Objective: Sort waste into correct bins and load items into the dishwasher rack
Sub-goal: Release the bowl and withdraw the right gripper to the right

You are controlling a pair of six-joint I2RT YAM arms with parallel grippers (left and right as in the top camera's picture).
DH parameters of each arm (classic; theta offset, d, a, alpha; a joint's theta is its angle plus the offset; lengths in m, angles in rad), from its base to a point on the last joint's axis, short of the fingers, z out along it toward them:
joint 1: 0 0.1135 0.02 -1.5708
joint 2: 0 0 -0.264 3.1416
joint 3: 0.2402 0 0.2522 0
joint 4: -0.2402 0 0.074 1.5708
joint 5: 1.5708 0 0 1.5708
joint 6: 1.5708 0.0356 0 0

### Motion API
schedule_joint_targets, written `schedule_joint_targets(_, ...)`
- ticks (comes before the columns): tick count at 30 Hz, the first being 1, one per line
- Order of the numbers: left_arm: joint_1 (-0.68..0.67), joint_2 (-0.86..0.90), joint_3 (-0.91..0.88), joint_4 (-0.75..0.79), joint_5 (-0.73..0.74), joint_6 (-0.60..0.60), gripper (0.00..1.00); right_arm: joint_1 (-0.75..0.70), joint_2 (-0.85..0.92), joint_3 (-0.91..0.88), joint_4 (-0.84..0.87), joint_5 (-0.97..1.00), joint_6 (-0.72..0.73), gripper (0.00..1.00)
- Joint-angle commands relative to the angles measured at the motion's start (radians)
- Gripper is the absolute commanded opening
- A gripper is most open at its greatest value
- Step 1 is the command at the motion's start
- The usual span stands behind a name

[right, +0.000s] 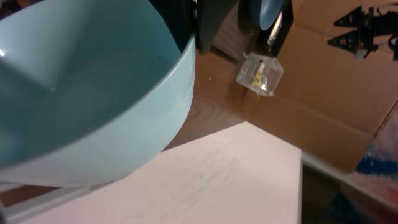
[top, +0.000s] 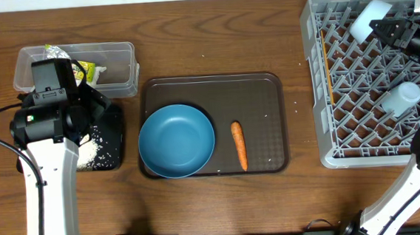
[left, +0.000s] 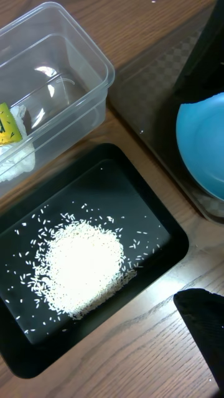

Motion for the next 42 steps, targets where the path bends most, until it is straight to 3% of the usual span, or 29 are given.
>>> schedule_joint_targets(1, 0.0, 0.003, 0.008, -0.004, -0.005, 0.006, 0.98, -0.023, 0.013, 0.0, -0.017, 0.042, 0.035, 0.01)
schedule_joint_targets(7, 0.0, 0.003, 0.008, -0.004, -0.005, 0.006, 0.98, -0.056, -0.014, 0.0, -0.1, 0.182, 0.056, 0.02)
schedule_joint_targets(12, 0.0, 0.003, 0.008, -0.004, -0.005, 0.006, 0.98, -0.065, -0.064, 0.003, -0.21, 0.295, 0.019, 0.36)
schedule_joint_targets(13, 0.0, 0.003, 0.008, -0.004, -0.005, 0.006, 0.98, -0.065, -0.09, 0.003, -0.237, 0.349, 0.019, 0.46)
schedule_joint_targets(15, 0.0, 0.003, 0.008, -0.004, -0.005, 0.006, 0.98, -0.066, -0.131, 0.003, -0.27, 0.434, 0.02, 0.54)
schedule_joint_targets(17, 0.0, 0.003, 0.008, -0.004, -0.005, 0.006, 0.98, -0.065, -0.193, 0.004, -0.309, 0.549, 0.024, 0.72)
schedule_joint_targets(19, 0.0, 0.003, 0.008, -0.004, -0.005, 0.006, 0.98, -0.065, -0.253, 0.005, -0.343, 0.656, 0.051, 0.82)
schedule_joint_targets(24, 0.0, 0.003, 0.008, -0.004, -0.005, 0.006, 0.98, -0.065, -0.44, 0.018, -0.405, 0.885, 0.177, 0.86)
schedule_joint_targets(27, 0.0, 0.003, 0.008, -0.004, -0.005, 0.006, 0.98, -0.064, -0.562, 0.021, -0.41, 0.919, 0.223, 0.87)
schedule_joint_targets(32, 0.0, 0.003, 0.008, -0.004, -0.005, 0.006, 0.98, -0.025, -0.737, 0.021, -0.427, 0.937, 0.26, 0.99)
schedule_joint_targets(37, 0.0, 0.003, 0.008, -0.004, -0.005, 0.006, 0.98, 0.101, -0.846, 0.021, -0.51, 0.899, 0.259, 0.99)
schedule_joint_targets(42, 0.0, 0.003, 0.008, -0.004, -0.005, 0.006, 0.98, 0.342, -0.863, 0.014, -0.65, 0.838, 0.258, 0.99)
